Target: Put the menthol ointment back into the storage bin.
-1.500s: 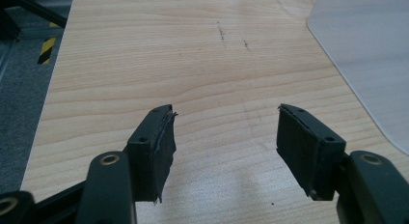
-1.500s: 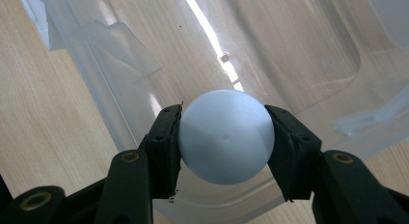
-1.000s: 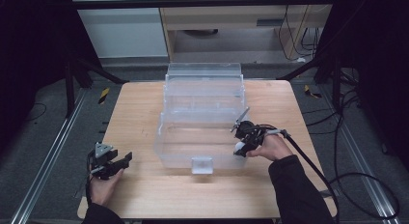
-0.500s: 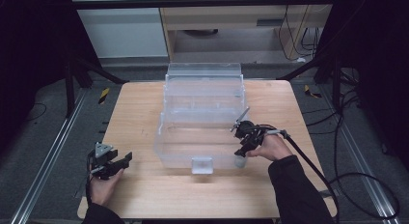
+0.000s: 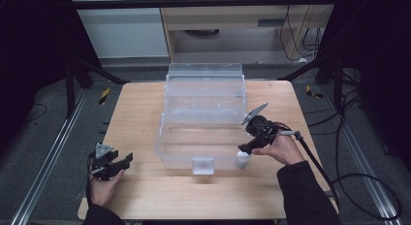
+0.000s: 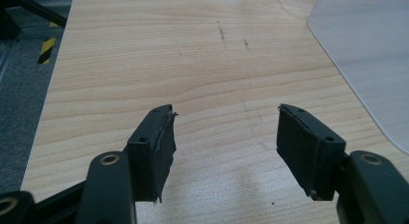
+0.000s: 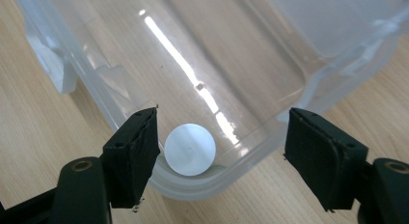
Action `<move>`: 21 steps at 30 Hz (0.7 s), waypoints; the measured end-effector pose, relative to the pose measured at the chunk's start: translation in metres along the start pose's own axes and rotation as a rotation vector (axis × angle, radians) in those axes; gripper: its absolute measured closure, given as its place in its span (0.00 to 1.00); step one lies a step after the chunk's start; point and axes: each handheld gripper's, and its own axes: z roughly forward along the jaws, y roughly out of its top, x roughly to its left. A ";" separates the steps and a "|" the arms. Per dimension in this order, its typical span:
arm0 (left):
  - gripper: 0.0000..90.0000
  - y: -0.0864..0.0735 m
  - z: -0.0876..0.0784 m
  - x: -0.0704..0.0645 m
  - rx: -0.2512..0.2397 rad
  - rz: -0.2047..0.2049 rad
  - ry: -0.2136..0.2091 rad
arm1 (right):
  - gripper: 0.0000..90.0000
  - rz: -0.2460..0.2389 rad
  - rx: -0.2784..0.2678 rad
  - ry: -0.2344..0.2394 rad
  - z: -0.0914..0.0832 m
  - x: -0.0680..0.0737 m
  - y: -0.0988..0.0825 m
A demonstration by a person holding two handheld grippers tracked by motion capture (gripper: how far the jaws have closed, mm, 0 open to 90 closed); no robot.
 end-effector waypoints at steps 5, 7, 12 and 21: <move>0.43 0.000 0.000 0.000 0.002 0.002 0.000 | 0.24 0.063 -0.101 -0.042 -0.015 -0.003 -0.014; 0.43 0.000 0.000 0.000 0.002 0.003 -0.001 | 0.22 0.098 -0.155 -0.056 -0.021 -0.003 -0.023; 0.42 0.000 0.000 -0.001 0.006 0.004 0.001 | 0.21 0.160 -0.239 -0.076 -0.024 -0.005 -0.046; 0.43 0.000 0.000 -0.001 0.006 0.004 0.002 | 0.22 0.273 -0.363 -0.130 -0.016 -0.012 -0.092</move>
